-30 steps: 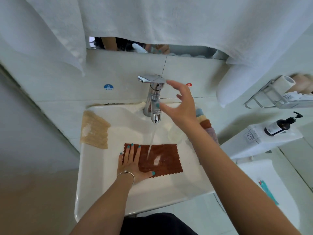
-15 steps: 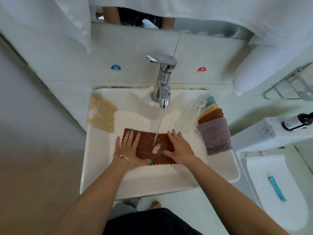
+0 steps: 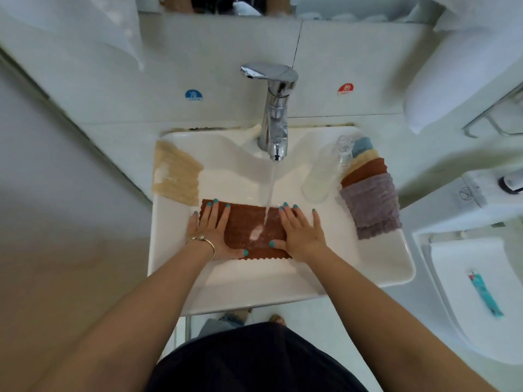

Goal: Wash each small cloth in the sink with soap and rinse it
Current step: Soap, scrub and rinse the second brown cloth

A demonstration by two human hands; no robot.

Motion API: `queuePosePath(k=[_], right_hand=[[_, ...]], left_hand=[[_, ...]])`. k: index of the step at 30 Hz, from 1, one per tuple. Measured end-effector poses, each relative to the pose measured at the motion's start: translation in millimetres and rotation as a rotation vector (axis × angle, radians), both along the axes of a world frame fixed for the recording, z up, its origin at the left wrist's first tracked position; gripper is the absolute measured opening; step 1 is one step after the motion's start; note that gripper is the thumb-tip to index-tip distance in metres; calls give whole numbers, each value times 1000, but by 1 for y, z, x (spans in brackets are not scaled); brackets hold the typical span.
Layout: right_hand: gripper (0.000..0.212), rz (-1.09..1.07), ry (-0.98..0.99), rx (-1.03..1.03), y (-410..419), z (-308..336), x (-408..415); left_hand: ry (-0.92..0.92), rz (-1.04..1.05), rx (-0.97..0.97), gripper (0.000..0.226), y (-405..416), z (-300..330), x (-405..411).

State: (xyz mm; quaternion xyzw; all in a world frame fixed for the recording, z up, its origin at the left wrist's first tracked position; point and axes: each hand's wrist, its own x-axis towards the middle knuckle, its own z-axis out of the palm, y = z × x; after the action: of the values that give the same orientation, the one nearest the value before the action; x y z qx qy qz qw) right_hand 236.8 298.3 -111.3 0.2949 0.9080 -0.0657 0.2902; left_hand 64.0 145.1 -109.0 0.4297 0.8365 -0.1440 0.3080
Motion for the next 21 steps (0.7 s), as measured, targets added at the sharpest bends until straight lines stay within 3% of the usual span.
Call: queuePosePath(k=[5, 9, 21], right_hand=[[87, -245, -74, 20, 18, 9, 30], [88, -315, -103, 30, 23, 10, 48], [91, -148, -40, -62, -9, 12, -3]], left_hand=[[-79, -155, 130, 104, 31, 0, 4], [-60, -252, 126, 102, 49, -1, 11], [73, -165, -97, 110, 0, 6, -10]])
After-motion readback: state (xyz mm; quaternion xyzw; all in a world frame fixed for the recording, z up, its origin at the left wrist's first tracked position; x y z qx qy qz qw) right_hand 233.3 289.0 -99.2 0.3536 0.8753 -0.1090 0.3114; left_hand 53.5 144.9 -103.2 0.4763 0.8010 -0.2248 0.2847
